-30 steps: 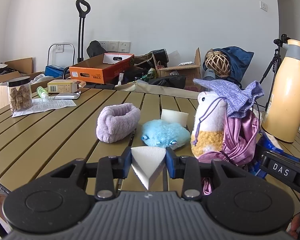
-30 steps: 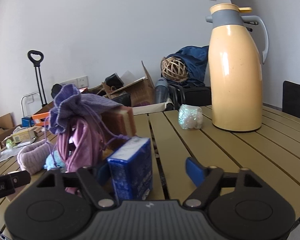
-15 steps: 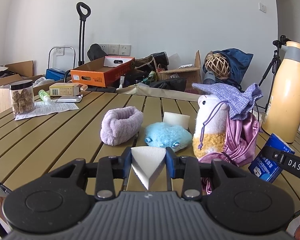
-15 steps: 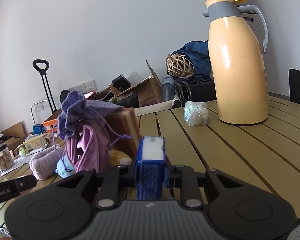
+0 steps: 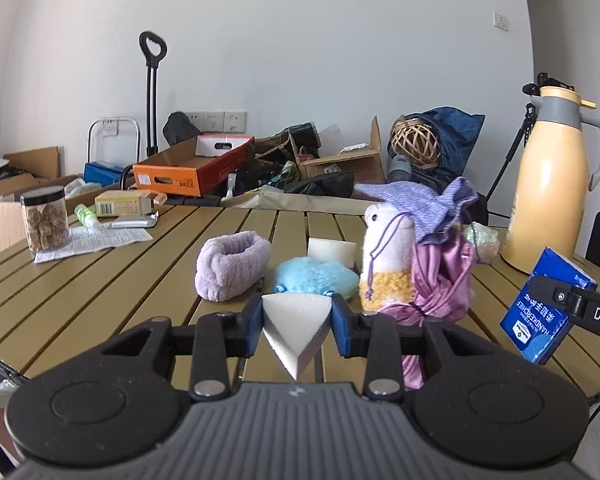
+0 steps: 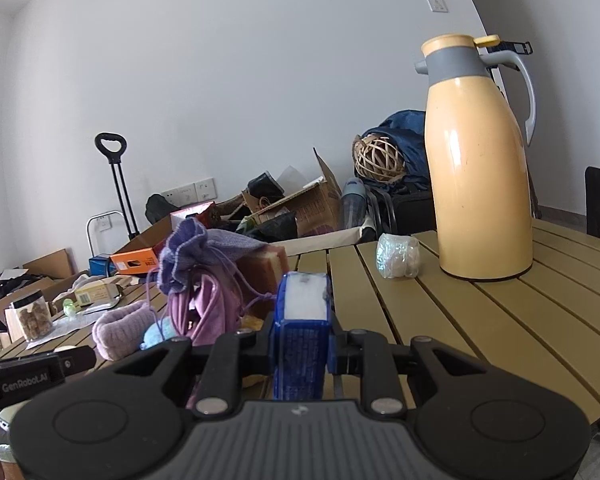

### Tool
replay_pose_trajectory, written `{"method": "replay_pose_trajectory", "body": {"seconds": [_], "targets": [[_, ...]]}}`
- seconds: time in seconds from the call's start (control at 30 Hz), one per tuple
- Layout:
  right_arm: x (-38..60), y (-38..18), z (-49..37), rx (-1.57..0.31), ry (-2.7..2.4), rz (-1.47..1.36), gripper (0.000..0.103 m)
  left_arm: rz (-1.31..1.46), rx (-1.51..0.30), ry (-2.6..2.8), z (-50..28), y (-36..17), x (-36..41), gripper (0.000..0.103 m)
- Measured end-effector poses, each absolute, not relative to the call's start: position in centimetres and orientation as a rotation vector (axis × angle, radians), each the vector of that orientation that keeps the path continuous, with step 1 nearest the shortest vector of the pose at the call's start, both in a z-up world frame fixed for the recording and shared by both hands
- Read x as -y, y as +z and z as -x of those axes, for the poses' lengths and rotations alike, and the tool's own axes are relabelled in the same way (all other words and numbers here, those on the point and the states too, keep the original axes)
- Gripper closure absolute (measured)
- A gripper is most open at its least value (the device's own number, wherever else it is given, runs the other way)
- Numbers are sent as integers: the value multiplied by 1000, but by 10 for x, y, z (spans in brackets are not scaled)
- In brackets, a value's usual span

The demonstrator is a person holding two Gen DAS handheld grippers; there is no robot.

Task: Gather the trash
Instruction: 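Carry the sponge and blue box with both tools down over the black bin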

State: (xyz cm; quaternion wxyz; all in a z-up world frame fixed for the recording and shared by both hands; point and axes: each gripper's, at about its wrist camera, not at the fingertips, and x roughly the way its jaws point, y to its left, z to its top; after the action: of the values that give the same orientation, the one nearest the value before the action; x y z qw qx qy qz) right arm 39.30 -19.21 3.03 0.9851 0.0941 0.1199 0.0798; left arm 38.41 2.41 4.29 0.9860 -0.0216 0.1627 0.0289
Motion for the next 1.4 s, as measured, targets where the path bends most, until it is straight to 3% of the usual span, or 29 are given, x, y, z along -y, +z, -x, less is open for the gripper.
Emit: {"method": "replay_pose_trajectory", "body": {"seconds": [0.37,1.4], "targets": [[199,40,-337,-216,210,-178,82,39,-319,21,-328,47,-9,68],[187,-27,-211,-480,302,-128,82,-8,-487,-3,-201,1,-5,68]]}}
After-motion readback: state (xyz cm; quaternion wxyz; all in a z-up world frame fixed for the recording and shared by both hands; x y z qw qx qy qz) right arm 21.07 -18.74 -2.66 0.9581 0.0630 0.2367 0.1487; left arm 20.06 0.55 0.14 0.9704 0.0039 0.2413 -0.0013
